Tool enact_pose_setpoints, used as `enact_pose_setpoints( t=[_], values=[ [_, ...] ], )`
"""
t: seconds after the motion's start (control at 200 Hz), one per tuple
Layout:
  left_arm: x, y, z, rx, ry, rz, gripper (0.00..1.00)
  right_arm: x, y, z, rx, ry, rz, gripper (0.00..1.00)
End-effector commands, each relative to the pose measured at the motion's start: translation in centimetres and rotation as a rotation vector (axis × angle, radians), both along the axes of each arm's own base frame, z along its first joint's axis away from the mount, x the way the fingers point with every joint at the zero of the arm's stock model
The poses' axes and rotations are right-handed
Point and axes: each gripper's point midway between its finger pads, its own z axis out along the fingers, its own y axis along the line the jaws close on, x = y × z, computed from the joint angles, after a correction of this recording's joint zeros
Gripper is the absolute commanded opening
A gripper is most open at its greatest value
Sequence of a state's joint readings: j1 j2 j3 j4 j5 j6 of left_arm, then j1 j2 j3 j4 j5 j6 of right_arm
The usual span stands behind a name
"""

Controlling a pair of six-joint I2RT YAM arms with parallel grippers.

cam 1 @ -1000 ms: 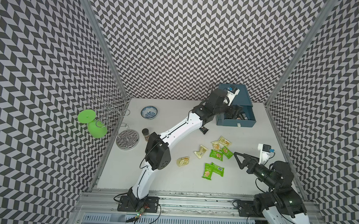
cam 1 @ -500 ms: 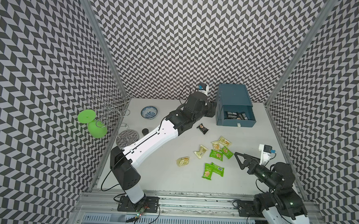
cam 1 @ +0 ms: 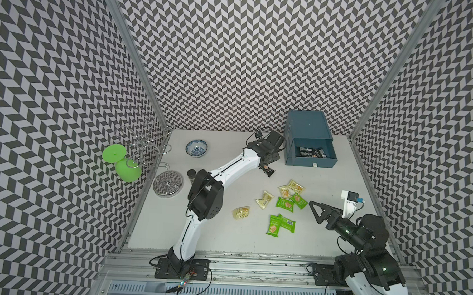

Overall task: Place the cookies into the drawer by color
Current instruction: Pick up the cookie at the center of the board.

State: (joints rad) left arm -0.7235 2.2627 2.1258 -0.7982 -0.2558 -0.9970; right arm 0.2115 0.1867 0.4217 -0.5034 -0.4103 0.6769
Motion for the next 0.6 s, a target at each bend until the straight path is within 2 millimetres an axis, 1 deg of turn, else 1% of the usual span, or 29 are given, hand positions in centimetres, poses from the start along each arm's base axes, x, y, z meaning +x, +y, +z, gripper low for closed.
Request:
enact_pose_setpoints(
  t=[0.0, 0.045, 0.085, 0.235, 0.351, 0.461, 0.591],
  values=[
    [-0.3, 0.2, -2.9, 0.030, 0.120, 0.038, 0.36, -0.3, 0.1, 1.5, 0.016, -0.050, 0.008, 1.00],
    [0.0, 0.0, -4.1, 0.034, 0.136, 0.053, 0.36, -0.3, 0.1, 1.5, 0.015, -0.051, 0.009, 1.00],
    [0.2, 0.0, -5.1, 0.035, 0.147, 0.067, 0.38, -0.2, 0.1, 1.5, 0.013, -0.053, 0.009, 1.00],
    [1.4, -0.2, -7.3, 0.050, 0.129, 0.078, 0.55, -0.2, 0.0, 1.4, -0.003, -0.057, 0.009, 1.00],
    [1.9, -0.3, -8.8, 0.069, 0.120, 0.062, 0.65, -0.2, 0.0, 1.4, -0.014, -0.062, 0.013, 1.00],
    [1.7, -0.3, -10.2, 0.090, 0.138, 0.058, 0.68, -0.2, 0.0, 1.2, -0.022, -0.060, 0.011, 1.00],
    [1.3, 0.6, -12.1, 0.154, 0.166, 0.052, 0.68, -0.2, 0.0, 1.4, -0.019, -0.063, 0.013, 1.00]
  ],
)
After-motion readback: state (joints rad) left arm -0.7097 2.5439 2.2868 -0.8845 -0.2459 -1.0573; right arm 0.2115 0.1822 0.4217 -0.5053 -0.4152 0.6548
